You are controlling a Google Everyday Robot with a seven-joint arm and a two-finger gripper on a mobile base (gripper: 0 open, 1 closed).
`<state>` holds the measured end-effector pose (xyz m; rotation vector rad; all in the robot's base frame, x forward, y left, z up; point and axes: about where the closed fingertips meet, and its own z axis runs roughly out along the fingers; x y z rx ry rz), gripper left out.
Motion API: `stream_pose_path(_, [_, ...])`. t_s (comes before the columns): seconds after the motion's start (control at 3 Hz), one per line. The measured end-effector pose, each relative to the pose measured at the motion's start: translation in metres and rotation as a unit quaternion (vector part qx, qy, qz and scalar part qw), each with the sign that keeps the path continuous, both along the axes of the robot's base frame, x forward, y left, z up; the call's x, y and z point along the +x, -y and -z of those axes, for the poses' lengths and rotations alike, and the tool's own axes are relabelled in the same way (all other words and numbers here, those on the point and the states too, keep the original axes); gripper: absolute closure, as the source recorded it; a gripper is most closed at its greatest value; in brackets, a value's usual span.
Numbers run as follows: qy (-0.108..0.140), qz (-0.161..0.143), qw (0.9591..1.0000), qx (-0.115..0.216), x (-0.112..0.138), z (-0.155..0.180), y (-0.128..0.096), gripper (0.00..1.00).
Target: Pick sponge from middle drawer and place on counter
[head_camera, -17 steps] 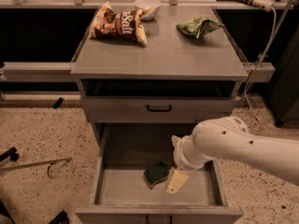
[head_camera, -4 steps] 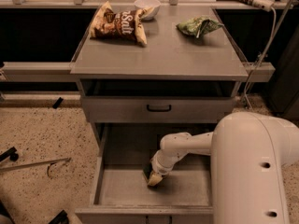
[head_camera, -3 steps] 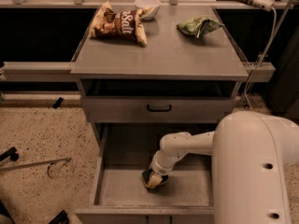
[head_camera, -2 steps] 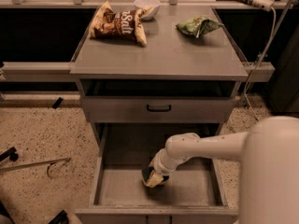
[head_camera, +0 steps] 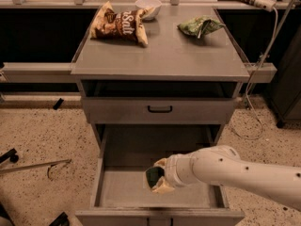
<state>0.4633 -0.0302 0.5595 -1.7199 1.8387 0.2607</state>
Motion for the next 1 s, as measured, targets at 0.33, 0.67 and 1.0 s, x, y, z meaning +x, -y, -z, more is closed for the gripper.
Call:
stream_pose_path(0.33, [0.023, 0.015, 0.9996, 0.000, -0.003, -0.022, 0.016, 1.00])
stream_pose_path(0.67, [0.025, 0.012, 0.9996, 0.001, 0.000, -0.026, 0.016, 1.00])
stream_pose_path(1.0, [0.068, 0.008, 0.9975, 0.014, 0.018, -0.098, 0.018, 1.00])
